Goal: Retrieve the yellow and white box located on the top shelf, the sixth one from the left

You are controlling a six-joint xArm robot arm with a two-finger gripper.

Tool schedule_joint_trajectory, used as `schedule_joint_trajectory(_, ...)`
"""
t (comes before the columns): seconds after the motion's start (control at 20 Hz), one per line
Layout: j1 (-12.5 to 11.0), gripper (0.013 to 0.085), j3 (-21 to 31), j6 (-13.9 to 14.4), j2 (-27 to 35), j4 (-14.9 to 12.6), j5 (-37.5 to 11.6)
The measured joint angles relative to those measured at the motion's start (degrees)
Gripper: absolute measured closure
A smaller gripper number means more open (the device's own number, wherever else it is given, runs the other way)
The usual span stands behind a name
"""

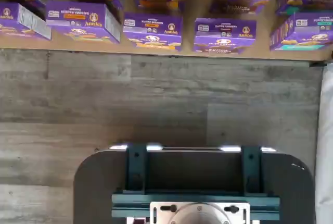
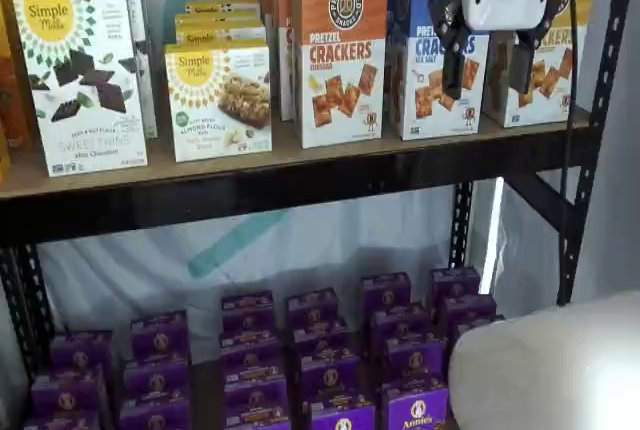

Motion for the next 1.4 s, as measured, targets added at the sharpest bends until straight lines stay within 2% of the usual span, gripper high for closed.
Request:
schedule_joint_trajectory(0.1,-1.1,0.013,-0.5,-0.5,0.6,1.2,1.1)
schedule_joint_trajectory(0.35,-1.6,0.013,-0.5,-0.9,0.4,1.7,1.3)
schedule_joint_trajectory(0.55,-0.8,0.013,0.4,-1.1,-0.4,-0.6,-0.9)
schedule_joint_trajectory(0.7,-1.9,0.013,1.0,-2.7,-0.6,-2.4,-3.8)
schedule_joint_trajectory(0.8,-3.9,0.013,1.2,-4.8,-0.3,-3.2,-6.2)
schedule_joint_trajectory(0.95,-8.7,0.013,0.7,-9.4,1.2,-3.1,-9.8)
schedule_joint_trajectory(1.1,-12.5,0.013,0.1,-13.0,2.5,-3.2,-13.4)
schedule_joint_trajectory(1.4,-18.1,0.013,-2.4,-18.2,6.0,-3.2,-18.5)
